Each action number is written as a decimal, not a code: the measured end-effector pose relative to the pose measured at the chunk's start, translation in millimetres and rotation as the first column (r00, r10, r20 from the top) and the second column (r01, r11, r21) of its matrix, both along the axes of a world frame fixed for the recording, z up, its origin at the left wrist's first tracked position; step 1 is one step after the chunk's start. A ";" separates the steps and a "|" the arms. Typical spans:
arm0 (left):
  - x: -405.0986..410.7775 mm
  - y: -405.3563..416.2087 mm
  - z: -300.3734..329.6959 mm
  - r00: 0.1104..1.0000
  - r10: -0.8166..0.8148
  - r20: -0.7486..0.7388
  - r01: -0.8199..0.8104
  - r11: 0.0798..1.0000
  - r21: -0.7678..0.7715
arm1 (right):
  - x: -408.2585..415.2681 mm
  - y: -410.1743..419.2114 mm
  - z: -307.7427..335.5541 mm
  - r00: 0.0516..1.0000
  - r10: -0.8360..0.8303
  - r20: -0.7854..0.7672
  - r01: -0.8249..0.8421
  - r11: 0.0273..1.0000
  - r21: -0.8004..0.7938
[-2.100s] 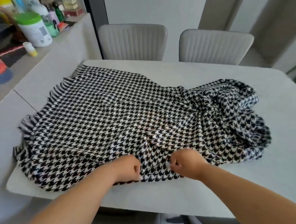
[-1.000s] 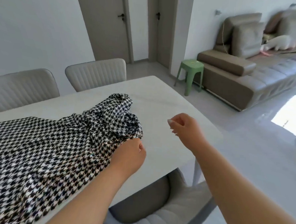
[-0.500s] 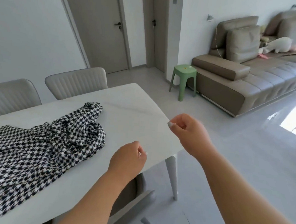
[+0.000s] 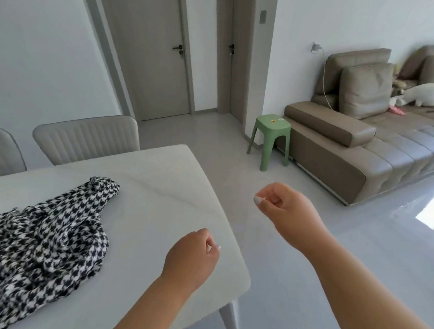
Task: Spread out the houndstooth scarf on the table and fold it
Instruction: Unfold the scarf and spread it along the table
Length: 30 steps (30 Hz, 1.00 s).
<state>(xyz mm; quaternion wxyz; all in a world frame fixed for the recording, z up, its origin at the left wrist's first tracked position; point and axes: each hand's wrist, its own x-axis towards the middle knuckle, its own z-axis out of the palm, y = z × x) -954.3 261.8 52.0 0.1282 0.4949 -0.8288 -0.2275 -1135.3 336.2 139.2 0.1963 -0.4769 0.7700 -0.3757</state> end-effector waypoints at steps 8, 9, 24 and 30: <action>-27.4 -44.7 3.1 0.982 0.188 0.018 -0.189 0.980 0.056 | -46.1 -94.7 -9.5 0.979 0.157 0.130 -0.155 0.988 -0.025; -26.6 -48.1 2.2 0.976 0.219 0.024 -0.220 0.974 0.059 | -48.8 -107.3 -12.2 0.970 0.188 0.154 -0.186 0.982 -0.027; -115.8 -106.2 -8.3 0.630 0.776 -0.020 -0.769 0.627 0.122 | -125.6 -295.2 -23.8 0.664 0.726 0.178 -0.738 0.674 0.006; -122.8 -101.9 -14.2 0.464 0.886 0.014 -0.879 0.459 0.132 | -114.1 -331.8 -33.9 0.526 0.816 0.240 -0.842 0.539 0.016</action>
